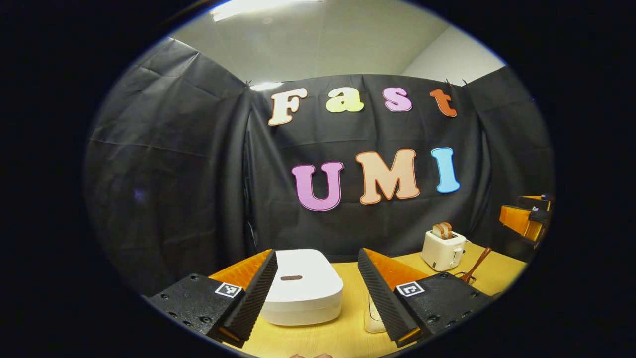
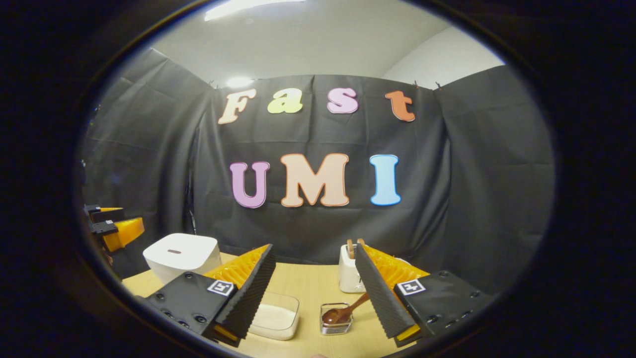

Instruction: Close the left gripper, press the button to open the rice cooker; take a wooden spoon from the chopstick holder with the right hand, scoop a spoonful of rice and pour it into the rice cooker, then put the wooden spoon back into the chopstick holder.

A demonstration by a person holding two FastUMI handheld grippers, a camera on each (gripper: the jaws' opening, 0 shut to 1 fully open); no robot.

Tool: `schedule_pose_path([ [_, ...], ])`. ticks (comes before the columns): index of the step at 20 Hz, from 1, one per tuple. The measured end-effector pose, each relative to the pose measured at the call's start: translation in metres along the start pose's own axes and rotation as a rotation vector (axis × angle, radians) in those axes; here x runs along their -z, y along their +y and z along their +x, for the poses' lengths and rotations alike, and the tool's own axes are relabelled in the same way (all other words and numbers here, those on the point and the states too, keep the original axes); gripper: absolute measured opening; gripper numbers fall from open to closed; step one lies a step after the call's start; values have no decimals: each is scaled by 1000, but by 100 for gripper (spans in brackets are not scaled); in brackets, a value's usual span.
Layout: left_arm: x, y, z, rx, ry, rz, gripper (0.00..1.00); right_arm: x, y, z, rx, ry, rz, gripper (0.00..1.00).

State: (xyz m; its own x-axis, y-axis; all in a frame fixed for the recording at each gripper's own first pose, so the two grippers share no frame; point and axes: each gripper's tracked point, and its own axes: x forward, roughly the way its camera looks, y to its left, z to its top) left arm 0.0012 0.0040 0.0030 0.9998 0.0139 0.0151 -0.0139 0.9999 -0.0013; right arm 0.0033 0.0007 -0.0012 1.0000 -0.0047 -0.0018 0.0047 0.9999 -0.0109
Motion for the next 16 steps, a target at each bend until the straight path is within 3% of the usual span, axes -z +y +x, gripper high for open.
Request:
schedule_pose_path([
  [16,-3,0,-8,-22,-20,-3,96,5,-7,-5,11,7,0,99],
])
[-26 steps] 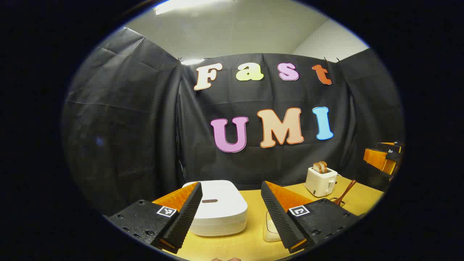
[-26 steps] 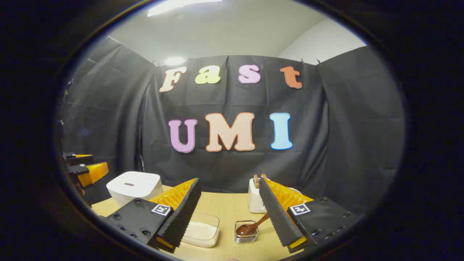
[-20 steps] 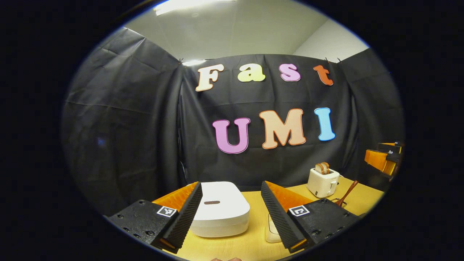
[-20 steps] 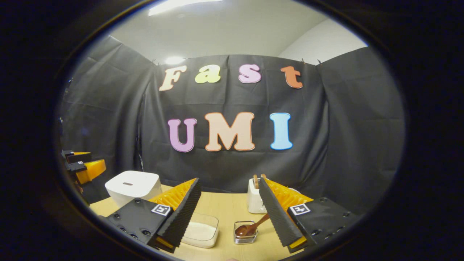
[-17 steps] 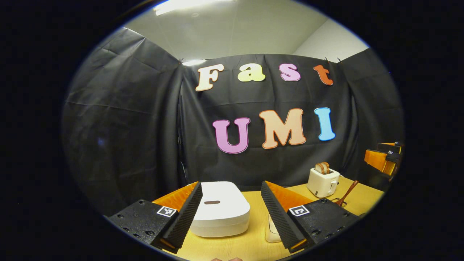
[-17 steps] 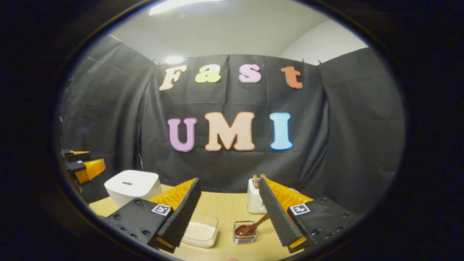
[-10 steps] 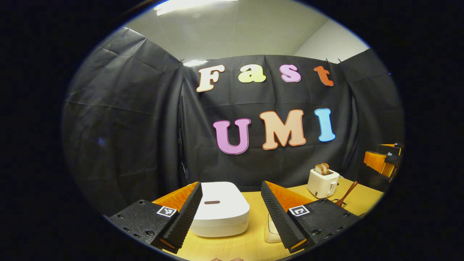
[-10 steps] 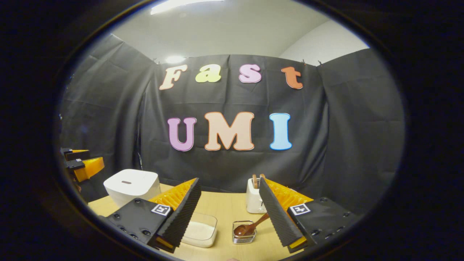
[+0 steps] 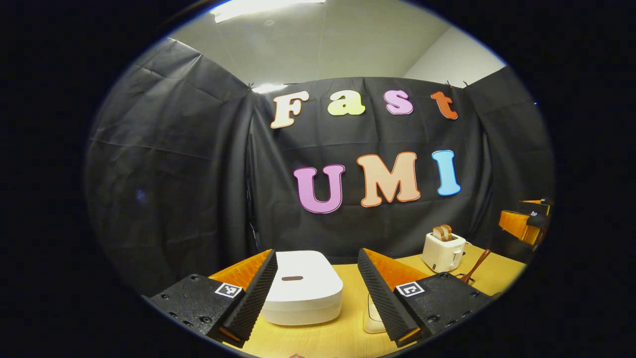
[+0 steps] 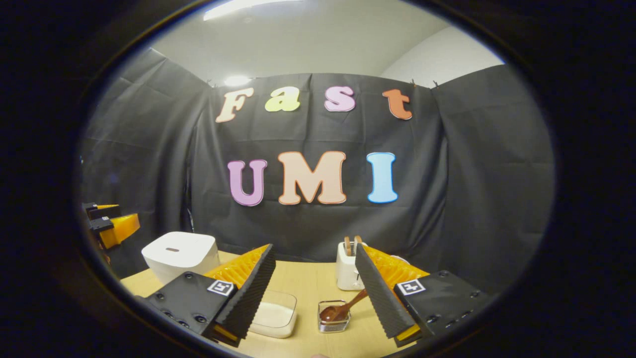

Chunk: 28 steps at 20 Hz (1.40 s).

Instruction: Close the left gripper, press the button to open the rice cooker; take a wooden spoon from the chopstick holder with the right hand, scoop a spoonful of rice and pour it into the rice cooker, then put the wooden spoon back into the chopstick holder.

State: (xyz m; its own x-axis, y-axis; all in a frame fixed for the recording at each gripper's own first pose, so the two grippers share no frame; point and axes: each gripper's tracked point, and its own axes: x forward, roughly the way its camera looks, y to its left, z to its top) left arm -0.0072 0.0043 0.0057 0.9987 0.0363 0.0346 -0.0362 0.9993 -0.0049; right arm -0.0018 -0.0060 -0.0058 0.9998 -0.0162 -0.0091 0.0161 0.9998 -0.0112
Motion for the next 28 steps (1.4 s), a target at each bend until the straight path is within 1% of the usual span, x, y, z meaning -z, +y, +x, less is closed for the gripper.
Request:
schedule_pose_path([
  [3,-2,6,-2,-19,-9,-2,93,-2,1,-3,-3,-5,-2,100],
  [4,-4,7,-3,-21,-11,-6,86,-2,1,-3,-4,-6,0,99],
  [5,-4,8,-4,-26,-11,-9,82,-2,1,-3,-5,-6,1,100],
  [9,-2,15,-4,-40,-5,-23,39,-4,4,-5,-15,-14,1,99],
  [10,-1,15,-5,-39,1,-27,32,-4,3,-5,-16,-16,-2,99],
  [11,1,14,-3,-27,6,-34,30,-5,3,-5,-18,-18,-5,100],
  [12,2,12,-4,-15,13,-40,25,-4,4,-5,-18,-19,-6,99],
  [14,4,13,-3,-12,19,-44,11,-4,4,-5,-19,-18,-6,99],
  [15,4,13,-2,-9,20,-43,8,-4,4,-4,-19,-16,-6,99],
  [16,4,13,0,-5,22,-40,2,-4,3,-4,-19,-14,-6,99],
  [17,5,11,3,9,24,-40,0,-4,3,-3,-19,-13,-6,99],
  [19,8,4,9,54,45,-52,0,-4,4,-1,-20,-13,-8,99],
  [20,10,7,13,61,56,-54,0,-3,4,-1,-19,-11,-8,99],
  [24,22,33,41,36,101,-64,0,-2,4,-1,-13,-6,-16,100],
  [28,41,51,73,32,168,-133,0,-4,-3,-2,18,-2,-34,100],
])
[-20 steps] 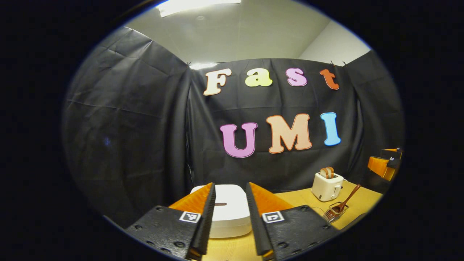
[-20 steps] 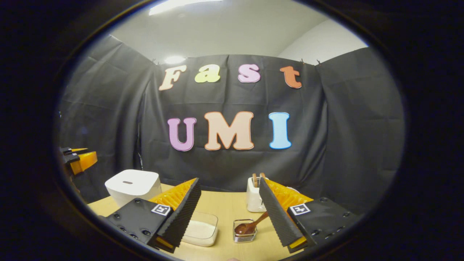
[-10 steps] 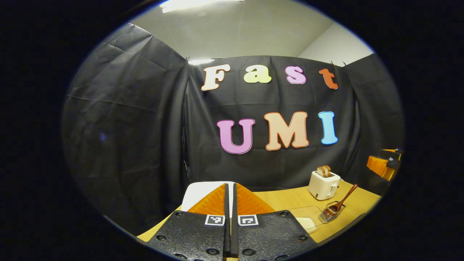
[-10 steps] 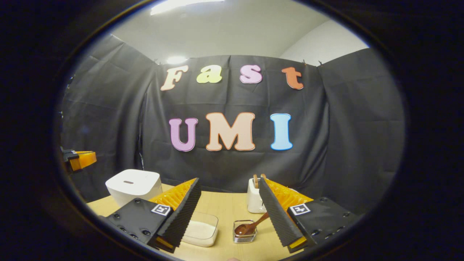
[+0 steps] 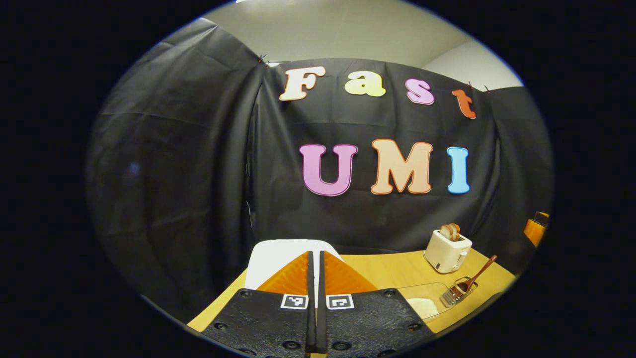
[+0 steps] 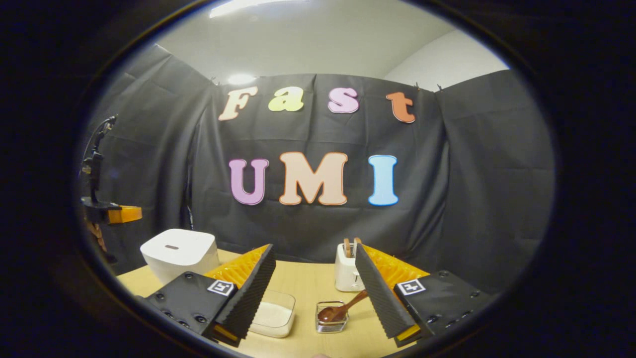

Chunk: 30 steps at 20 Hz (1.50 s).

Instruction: Close the left gripper, press the button to open the rice cooker; take a wooden spoon from the chopstick holder with the right hand, scoop a spoonful of rice and pour it into the rice cooker, then put the wooden spoon back into the chopstick holder.

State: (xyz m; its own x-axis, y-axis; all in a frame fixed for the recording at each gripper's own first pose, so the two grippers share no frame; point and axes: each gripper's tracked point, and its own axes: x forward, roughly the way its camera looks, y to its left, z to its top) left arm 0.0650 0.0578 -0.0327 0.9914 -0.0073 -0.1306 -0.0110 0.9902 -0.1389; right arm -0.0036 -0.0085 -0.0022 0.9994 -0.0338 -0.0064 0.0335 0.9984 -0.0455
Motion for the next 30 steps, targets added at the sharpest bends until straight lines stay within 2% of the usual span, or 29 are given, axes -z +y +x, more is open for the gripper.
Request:
schedule_pose_path([
  [12,62,26,79,70,193,-22,0,-3,-11,-10,86,20,-49,100],
  [23,120,27,102,81,346,-83,0,-1,-9,-15,114,41,-74,100],
  [27,120,25,104,79,319,-69,0,0,-9,-11,110,46,-76,100],
  [28,128,25,100,72,349,-67,1,2,-8,-10,109,48,-74,100],
  [30,123,26,102,58,313,-40,0,4,-5,-8,99,51,-71,100],
])
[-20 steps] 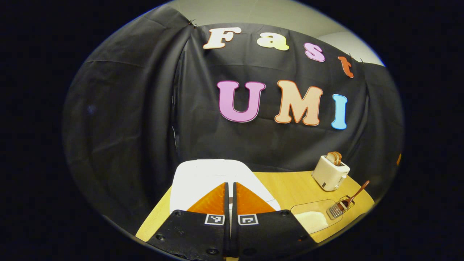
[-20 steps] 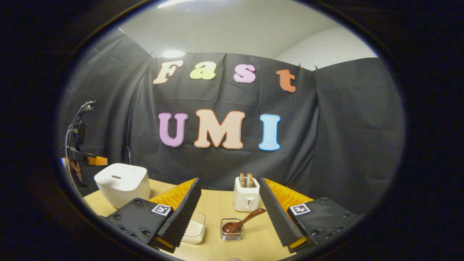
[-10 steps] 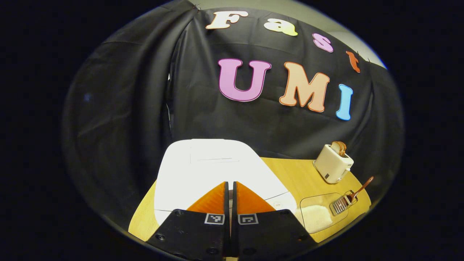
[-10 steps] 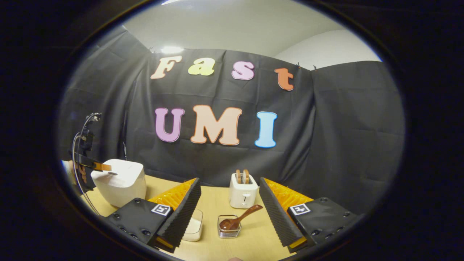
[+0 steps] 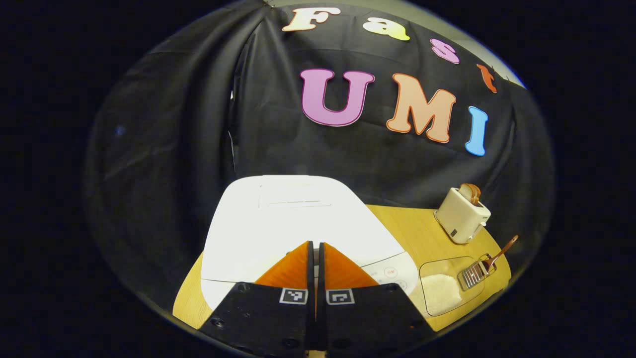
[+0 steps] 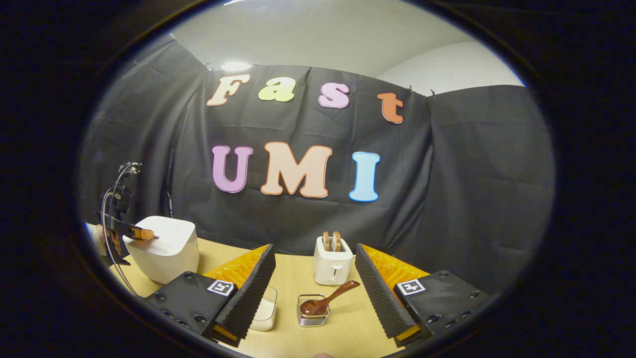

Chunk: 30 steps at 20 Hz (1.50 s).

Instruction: Close the left gripper, press the button to open the rice cooker; take a wooden spoon from the chopstick holder with the right hand, scoop a spoonful of rice and pour it into the rice cooker, then put the wooden spoon back into the chopstick holder.

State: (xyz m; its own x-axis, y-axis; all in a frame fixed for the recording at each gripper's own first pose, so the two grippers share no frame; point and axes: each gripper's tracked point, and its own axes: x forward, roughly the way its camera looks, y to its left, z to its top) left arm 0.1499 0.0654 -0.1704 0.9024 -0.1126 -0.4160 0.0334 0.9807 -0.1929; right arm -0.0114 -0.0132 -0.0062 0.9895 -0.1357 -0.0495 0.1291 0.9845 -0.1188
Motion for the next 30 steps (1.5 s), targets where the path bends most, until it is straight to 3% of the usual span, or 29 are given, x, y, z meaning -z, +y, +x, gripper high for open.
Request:
schedule_pose_path([
  [6,-4,-2,2,-16,-8,51,0,4,-1,2,-4,-3,22,99],
  [18,-102,-7,-21,-49,-225,78,1,-4,-16,8,-10,-43,56,99],
  [19,-110,-12,-25,-36,-242,77,7,-5,-15,9,-15,-44,58,99],
  [20,-118,-16,-28,-32,-268,88,25,-4,-16,9,-20,-44,58,99],
  [21,-125,-18,-34,-34,-291,106,33,-4,-16,9,-24,-45,59,99],
  [24,-143,-29,-54,-34,-351,119,96,-3,-19,13,-30,-49,62,99],
  [30,-153,-57,-111,-12,-442,85,96,7,-35,29,-28,-38,80,99],
])
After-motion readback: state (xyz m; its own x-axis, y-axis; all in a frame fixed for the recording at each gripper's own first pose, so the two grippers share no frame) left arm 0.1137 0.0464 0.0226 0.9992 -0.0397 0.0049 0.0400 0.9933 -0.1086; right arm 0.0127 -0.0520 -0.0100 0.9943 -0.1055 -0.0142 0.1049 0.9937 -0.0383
